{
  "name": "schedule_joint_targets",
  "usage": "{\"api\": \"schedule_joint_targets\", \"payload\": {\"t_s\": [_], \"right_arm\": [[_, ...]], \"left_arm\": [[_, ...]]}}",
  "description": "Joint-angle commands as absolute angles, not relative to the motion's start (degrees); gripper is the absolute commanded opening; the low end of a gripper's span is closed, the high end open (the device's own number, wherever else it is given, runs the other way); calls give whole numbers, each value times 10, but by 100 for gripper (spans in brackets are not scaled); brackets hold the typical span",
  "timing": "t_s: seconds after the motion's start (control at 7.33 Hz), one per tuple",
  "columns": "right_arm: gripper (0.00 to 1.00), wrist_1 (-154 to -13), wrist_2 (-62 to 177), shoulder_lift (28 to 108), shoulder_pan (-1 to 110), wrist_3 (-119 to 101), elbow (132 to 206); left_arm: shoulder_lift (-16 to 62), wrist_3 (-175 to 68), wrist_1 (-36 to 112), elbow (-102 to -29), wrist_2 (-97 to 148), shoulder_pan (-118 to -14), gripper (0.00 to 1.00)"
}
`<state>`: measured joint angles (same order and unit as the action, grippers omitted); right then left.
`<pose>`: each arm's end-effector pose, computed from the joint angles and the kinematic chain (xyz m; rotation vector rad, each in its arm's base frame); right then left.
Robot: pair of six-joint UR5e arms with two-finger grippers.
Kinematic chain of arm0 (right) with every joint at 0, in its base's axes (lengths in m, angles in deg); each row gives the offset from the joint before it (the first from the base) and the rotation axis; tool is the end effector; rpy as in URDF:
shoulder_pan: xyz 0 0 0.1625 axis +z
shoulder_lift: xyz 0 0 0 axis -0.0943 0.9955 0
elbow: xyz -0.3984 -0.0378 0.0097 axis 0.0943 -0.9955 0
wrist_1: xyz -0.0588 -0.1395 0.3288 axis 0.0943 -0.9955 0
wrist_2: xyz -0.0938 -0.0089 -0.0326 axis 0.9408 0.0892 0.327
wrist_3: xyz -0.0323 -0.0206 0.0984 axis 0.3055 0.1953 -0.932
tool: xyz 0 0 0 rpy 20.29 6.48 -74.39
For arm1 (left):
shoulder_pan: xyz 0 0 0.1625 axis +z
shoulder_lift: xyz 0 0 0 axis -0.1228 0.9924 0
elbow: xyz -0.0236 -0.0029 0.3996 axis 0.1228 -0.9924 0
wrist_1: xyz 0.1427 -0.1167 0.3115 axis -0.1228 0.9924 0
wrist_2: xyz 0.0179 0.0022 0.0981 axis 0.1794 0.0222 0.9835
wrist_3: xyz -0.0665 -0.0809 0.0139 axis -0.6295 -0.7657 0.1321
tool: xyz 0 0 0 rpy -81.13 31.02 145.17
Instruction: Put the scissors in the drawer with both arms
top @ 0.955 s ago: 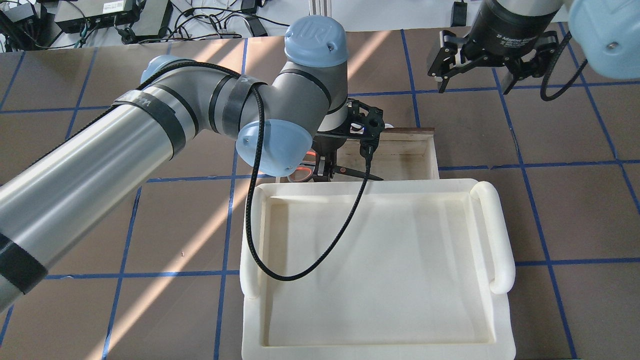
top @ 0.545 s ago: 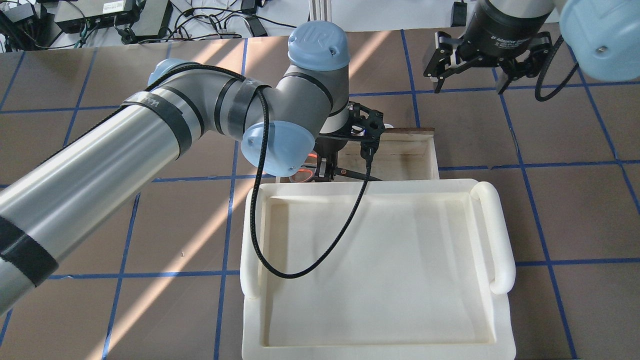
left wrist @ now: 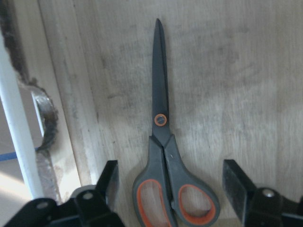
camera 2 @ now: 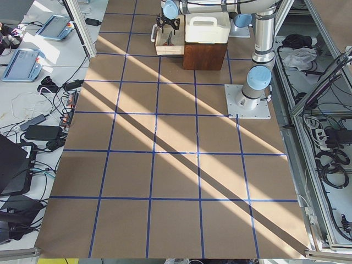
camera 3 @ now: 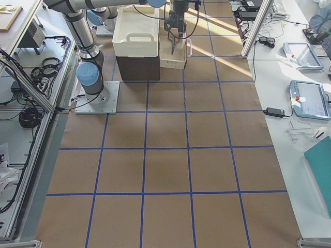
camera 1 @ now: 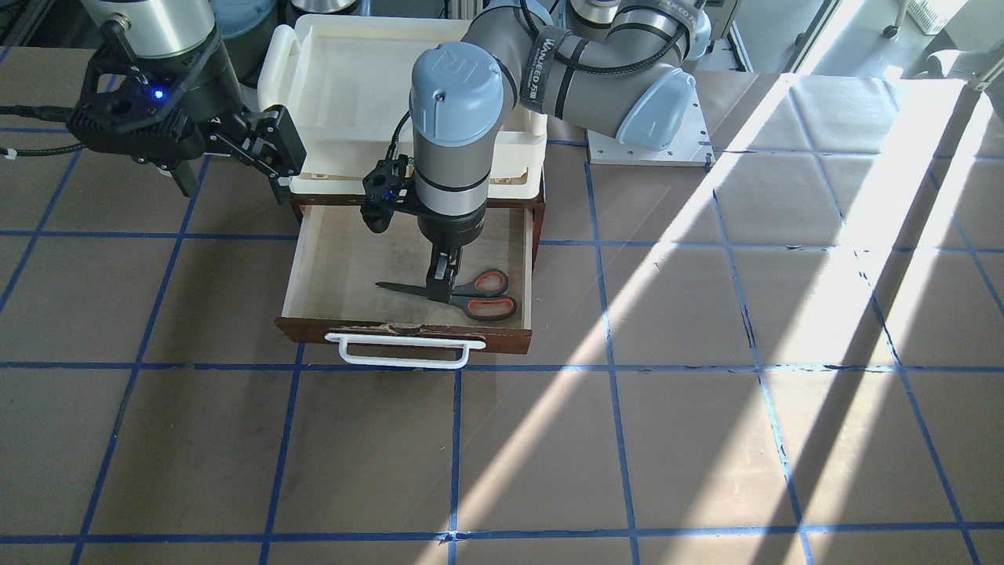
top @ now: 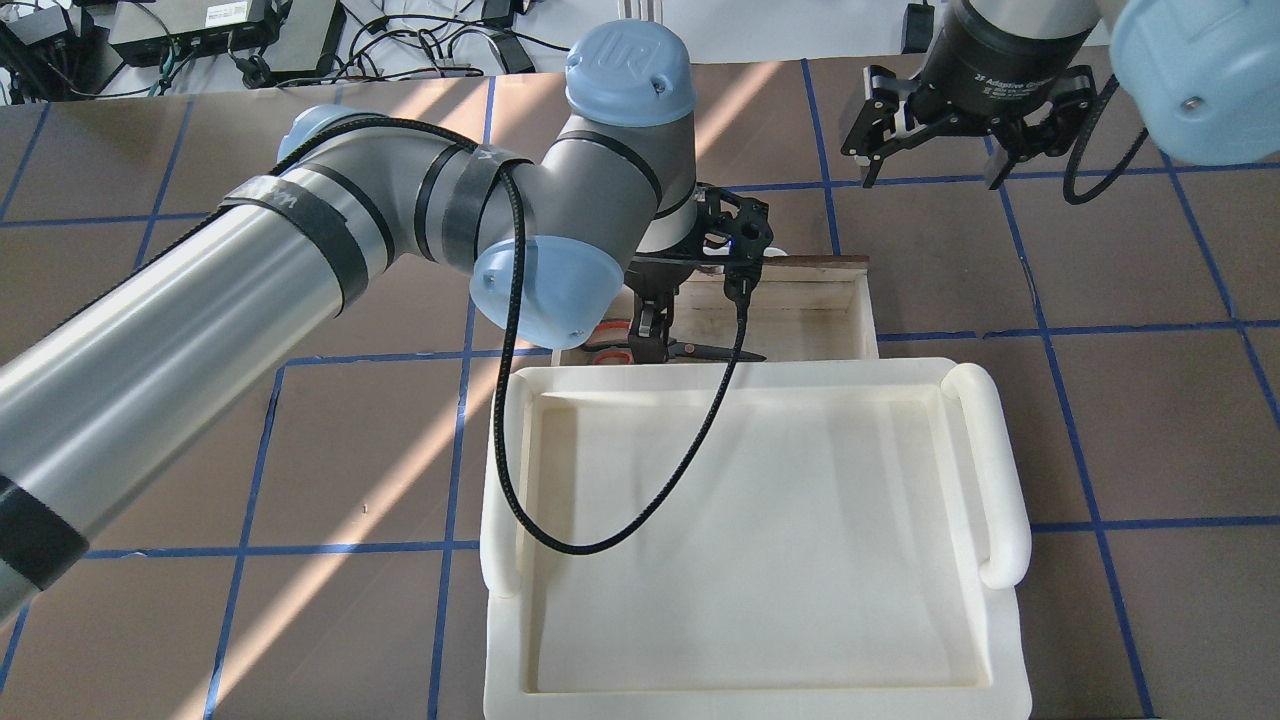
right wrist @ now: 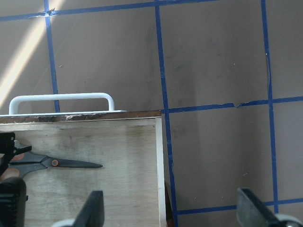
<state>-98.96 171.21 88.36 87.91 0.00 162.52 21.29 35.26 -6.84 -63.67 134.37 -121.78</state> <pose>0.1578 -0.4390 0.4884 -0.1132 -3.1321 0.1577 -0.3541 -0.4389 0.3411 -2.3563 -2.0305 0.0653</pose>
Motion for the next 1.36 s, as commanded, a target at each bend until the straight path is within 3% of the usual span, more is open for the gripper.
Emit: {"api": "schedule_joint_targets", "payload": {"t_s": [0.0,0.27,0.68,1.23], "right_arm": [[100,-999,1709,881,888,0,1625],[100,-999,1708,879,888,1,1625],[100,-999,1708,879,889,7,1626],[100,-998,1709,879,889,9,1627]], "left_arm": [[181,230,-60,-616,1352,-1204,80],[147,92,-60,-611,1351,-1169,80],[120,-160,-30,-610,1352,-1110,100],[80,-278,31,-621,1406,-975,100]]}}
